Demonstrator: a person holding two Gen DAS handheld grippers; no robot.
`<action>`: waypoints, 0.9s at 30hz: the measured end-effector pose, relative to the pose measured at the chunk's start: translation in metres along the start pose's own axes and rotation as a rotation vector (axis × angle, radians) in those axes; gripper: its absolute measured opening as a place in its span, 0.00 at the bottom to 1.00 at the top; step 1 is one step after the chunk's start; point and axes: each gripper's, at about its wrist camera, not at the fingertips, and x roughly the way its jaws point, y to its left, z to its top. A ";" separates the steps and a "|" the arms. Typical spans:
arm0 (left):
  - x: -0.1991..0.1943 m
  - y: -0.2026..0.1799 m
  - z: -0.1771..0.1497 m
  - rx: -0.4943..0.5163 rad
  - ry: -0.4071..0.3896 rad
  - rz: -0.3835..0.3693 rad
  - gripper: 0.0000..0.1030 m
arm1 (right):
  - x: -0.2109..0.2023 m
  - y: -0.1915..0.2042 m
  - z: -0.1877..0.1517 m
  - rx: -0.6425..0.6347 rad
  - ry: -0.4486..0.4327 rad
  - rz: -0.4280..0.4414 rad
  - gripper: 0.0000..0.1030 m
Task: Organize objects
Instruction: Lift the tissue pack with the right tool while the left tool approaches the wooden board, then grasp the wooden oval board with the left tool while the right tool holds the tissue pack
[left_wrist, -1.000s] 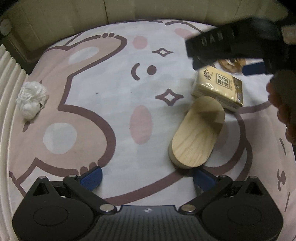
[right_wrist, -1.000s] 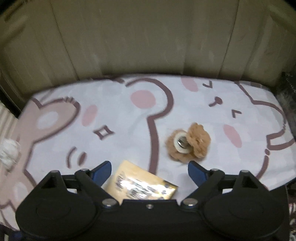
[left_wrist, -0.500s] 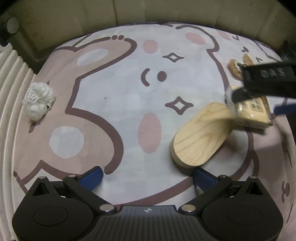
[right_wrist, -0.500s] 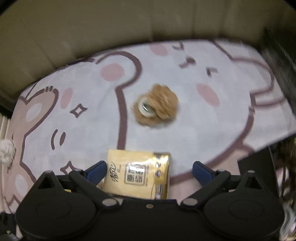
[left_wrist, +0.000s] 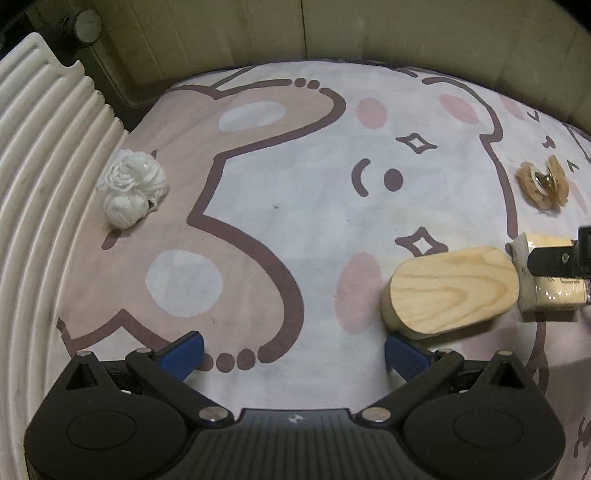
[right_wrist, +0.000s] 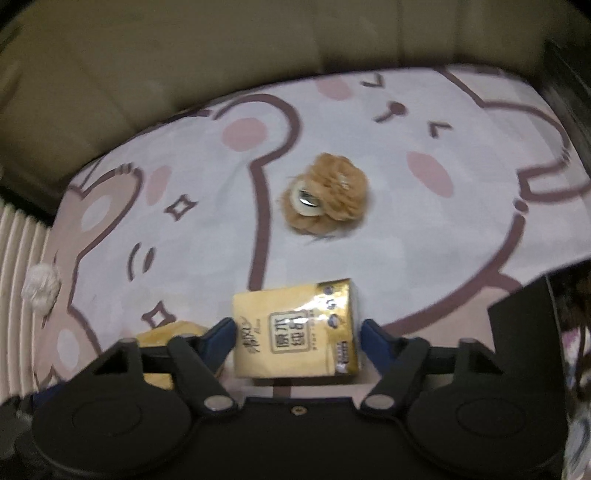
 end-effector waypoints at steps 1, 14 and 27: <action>-0.001 0.000 0.000 0.000 0.000 -0.001 1.00 | -0.001 0.004 -0.001 -0.037 -0.002 -0.008 0.71; -0.032 -0.002 0.002 -0.083 -0.053 -0.047 1.00 | -0.014 0.014 -0.007 -0.219 0.006 -0.055 0.65; -0.032 -0.046 0.012 -0.135 -0.053 -0.185 1.00 | -0.026 -0.025 -0.024 -0.204 0.059 0.014 0.65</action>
